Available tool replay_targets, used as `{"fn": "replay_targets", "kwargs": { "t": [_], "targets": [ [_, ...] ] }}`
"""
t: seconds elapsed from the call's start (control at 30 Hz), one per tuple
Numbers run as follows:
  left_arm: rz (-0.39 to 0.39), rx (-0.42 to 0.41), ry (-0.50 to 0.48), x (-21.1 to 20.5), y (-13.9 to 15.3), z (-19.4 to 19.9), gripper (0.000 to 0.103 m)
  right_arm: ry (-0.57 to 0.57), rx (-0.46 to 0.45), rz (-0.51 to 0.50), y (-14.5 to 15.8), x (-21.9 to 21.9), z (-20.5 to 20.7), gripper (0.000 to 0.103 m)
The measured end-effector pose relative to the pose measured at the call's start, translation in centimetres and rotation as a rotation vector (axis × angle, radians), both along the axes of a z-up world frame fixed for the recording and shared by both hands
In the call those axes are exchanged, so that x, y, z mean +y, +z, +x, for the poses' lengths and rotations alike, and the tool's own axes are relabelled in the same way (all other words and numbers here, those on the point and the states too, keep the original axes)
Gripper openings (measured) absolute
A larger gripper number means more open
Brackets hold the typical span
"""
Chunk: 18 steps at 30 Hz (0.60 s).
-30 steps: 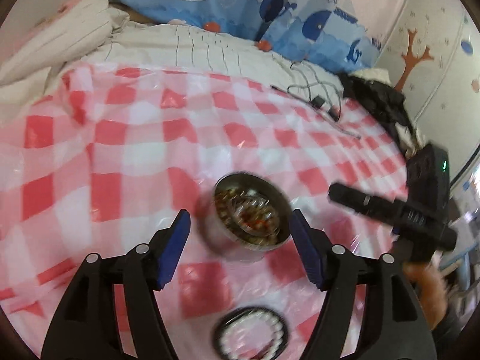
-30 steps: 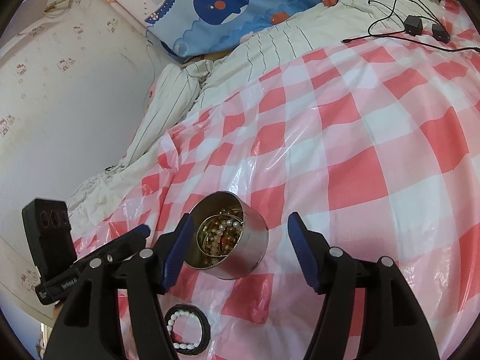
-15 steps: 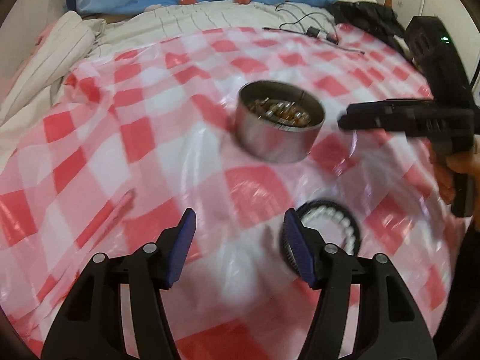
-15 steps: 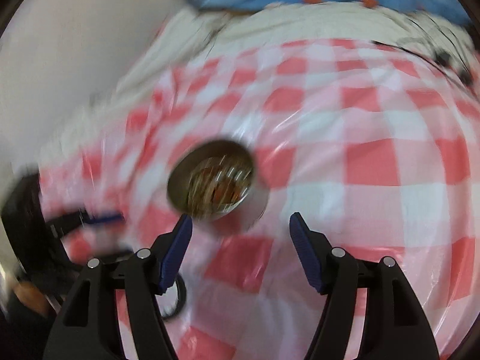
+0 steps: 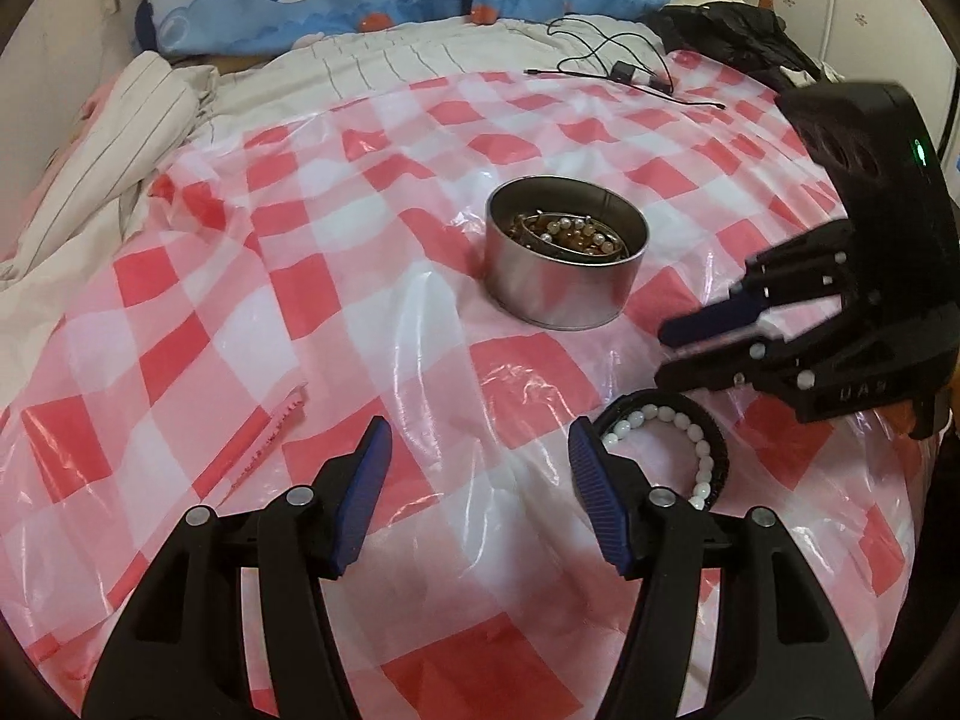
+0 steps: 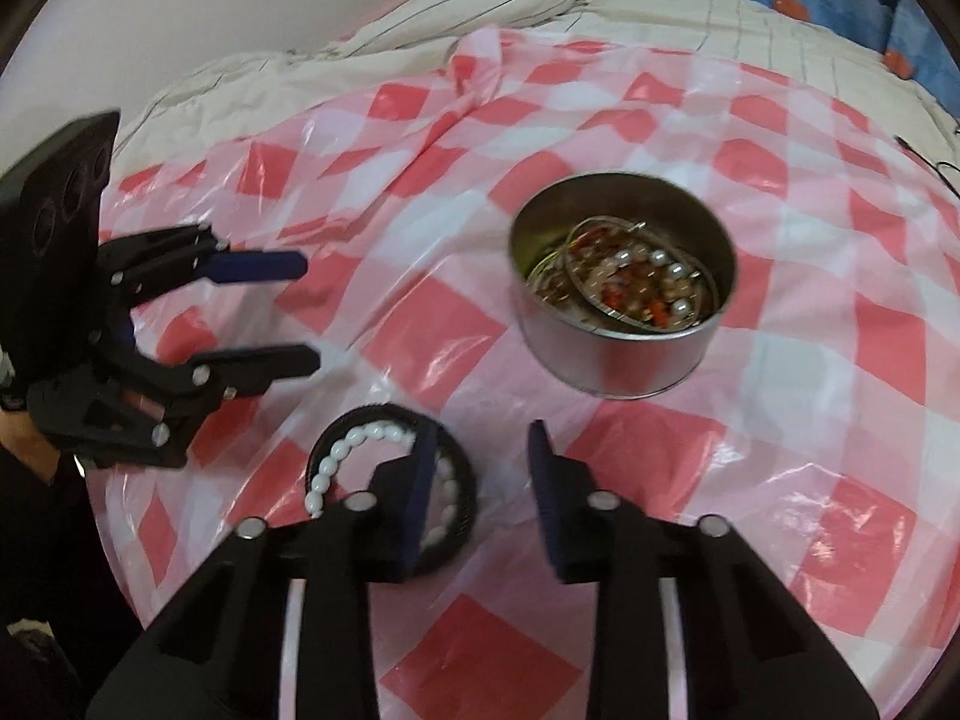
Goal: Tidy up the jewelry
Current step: 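Grasp the black cord bracelet with the right gripper and lift it off the pearls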
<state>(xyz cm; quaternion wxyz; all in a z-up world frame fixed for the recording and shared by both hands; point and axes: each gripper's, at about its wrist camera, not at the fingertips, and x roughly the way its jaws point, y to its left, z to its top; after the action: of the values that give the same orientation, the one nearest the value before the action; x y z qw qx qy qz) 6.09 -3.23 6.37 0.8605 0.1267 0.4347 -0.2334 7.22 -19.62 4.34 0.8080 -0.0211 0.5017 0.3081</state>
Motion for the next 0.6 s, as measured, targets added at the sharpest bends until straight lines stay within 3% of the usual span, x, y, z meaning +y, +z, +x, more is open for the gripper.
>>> {"fn": "replay_targets", "kwargs": {
  "t": [0.17,0.27,0.3,0.4,0.6],
  "targets": [
    [-0.009,-0.004,0.003,0.1,0.2,0.0,0.058,0.031,0.029,-0.015,-0.9,0.5,-0.3,0.027],
    [-0.008,-0.004,0.004,0.0,0.2,0.0,0.058,0.028,0.040,-0.021,-1.7,0.7,-0.2,0.020],
    [-0.009,-0.004,0.006,0.0,0.2,0.0,0.058,0.021,0.046,-0.010,-1.8,0.6,-0.1,0.014],
    [-0.027,-0.002,0.017,0.2,0.5,0.2,0.058,-0.006,0.064,0.052,-1.9,0.0,0.1,0.009],
    [-0.080,-0.011,0.051,1.1,1.6,0.5,0.058,-0.055,0.058,0.140,-0.9,-1.4,-1.1,0.008]
  ]
}}
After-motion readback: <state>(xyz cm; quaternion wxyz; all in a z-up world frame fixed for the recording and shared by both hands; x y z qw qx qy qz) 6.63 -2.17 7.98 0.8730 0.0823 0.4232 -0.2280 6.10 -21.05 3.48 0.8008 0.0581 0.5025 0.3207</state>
